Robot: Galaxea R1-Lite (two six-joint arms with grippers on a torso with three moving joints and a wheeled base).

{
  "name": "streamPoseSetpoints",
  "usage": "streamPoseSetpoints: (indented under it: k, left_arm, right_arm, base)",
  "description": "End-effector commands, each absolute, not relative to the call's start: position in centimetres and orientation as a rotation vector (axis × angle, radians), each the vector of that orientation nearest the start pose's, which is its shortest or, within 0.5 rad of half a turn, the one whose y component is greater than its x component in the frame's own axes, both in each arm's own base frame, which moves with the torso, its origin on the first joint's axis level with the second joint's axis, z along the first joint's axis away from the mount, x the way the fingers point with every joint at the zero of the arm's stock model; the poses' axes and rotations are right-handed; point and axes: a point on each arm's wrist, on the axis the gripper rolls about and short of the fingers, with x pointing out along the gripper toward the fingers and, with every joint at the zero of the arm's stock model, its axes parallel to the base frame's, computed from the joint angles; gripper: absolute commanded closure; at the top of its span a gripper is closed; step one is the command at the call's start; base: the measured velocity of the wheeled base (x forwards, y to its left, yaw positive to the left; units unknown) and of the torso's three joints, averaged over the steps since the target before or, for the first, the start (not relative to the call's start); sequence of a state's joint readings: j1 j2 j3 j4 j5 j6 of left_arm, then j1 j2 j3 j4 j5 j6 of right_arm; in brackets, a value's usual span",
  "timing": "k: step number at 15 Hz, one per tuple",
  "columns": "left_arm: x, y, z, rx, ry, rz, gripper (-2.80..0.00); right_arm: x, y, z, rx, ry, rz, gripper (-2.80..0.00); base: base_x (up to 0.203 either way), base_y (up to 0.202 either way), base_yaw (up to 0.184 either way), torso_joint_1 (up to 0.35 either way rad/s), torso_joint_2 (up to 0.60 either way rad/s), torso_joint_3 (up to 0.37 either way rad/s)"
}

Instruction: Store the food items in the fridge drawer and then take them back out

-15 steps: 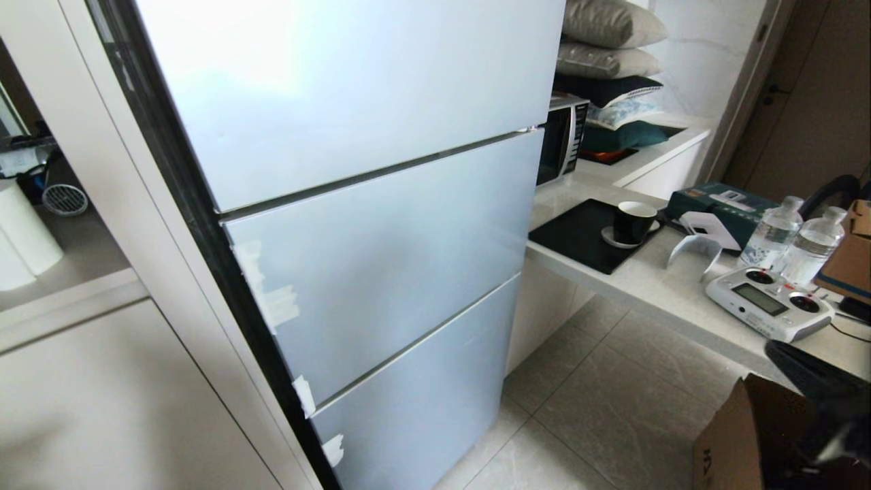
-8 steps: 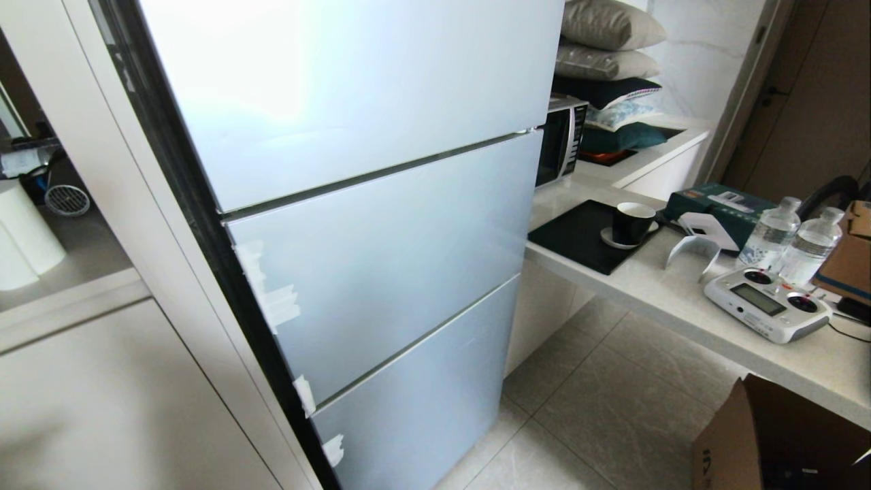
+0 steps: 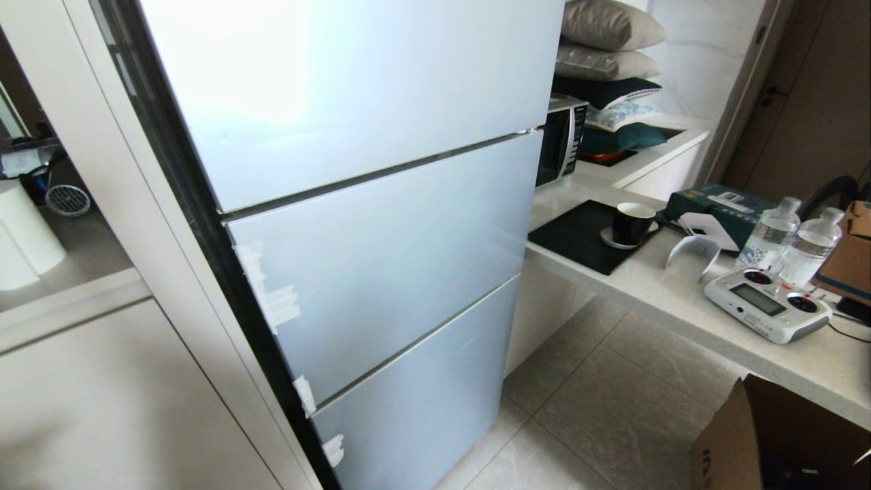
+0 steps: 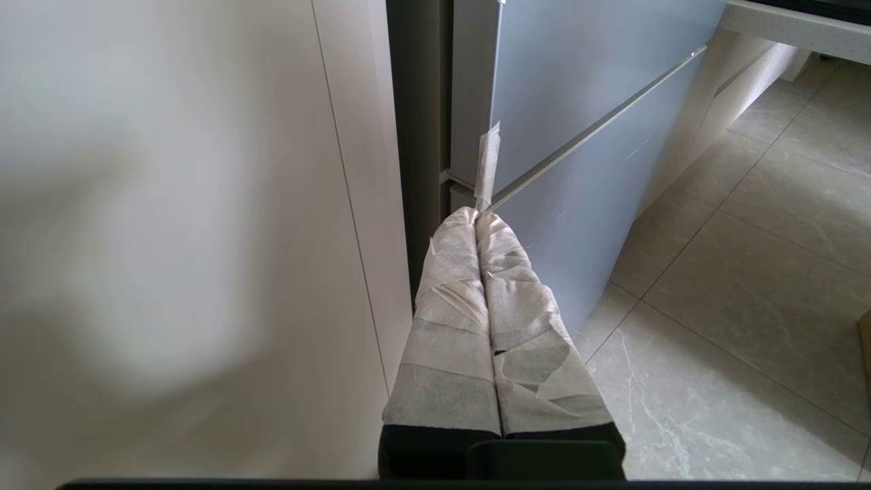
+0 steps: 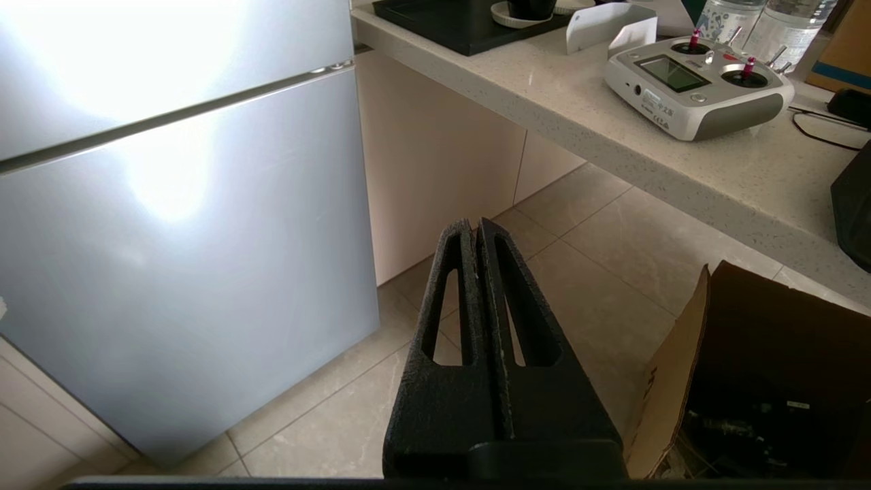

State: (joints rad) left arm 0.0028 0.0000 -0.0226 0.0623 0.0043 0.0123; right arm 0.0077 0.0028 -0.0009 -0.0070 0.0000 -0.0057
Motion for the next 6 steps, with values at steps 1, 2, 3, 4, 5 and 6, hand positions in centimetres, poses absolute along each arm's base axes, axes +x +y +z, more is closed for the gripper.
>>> streamPoseSetpoints:
  k: [1,2,3,4,5,6]
  left_arm:
    - [-2.45,0.00,7.54,0.012,0.041,0.007,0.00]
    - [-2.45,0.00,7.51,0.012,0.043,0.007,0.00]
    - [-2.45,0.00,7.54,0.012,0.041,0.007,0.00]
    - [-2.45,0.00,7.54,0.012,0.041,0.007,0.00]
    - [-2.44,0.00,7.50,0.012,0.043,0.007,0.00]
    - [-2.45,0.00,7.54,0.012,0.042,0.007,0.00]
  right_arm:
    - [-2.28,-0.02,7.60,0.000,-0.005,0.008,0.00]
    - [-2.28,-0.02,7.60,-0.003,-0.005,0.008,0.00]
    - [-2.28,-0.02,7.60,-0.005,-0.005,0.008,0.00]
    - [-2.28,-0.02,7.60,-0.005,-0.005,0.008,0.00]
    - [-2.28,-0.02,7.60,-0.005,-0.005,0.008,0.00]
    - [-2.28,-0.02,7.60,-0.005,-0.005,0.008,0.00]
  base:
    - [0.000,0.000,0.000,0.000,0.00,0.000]
    - [0.000,0.000,0.000,0.000,0.00,0.000]
    - [0.000,0.000,0.000,0.000,0.00,0.000]
    - [0.000,0.000,0.000,0.000,0.00,0.000]
    - [0.000,0.000,0.000,0.000,0.00,0.000]
    - [0.000,0.000,0.000,0.000,0.00,0.000]
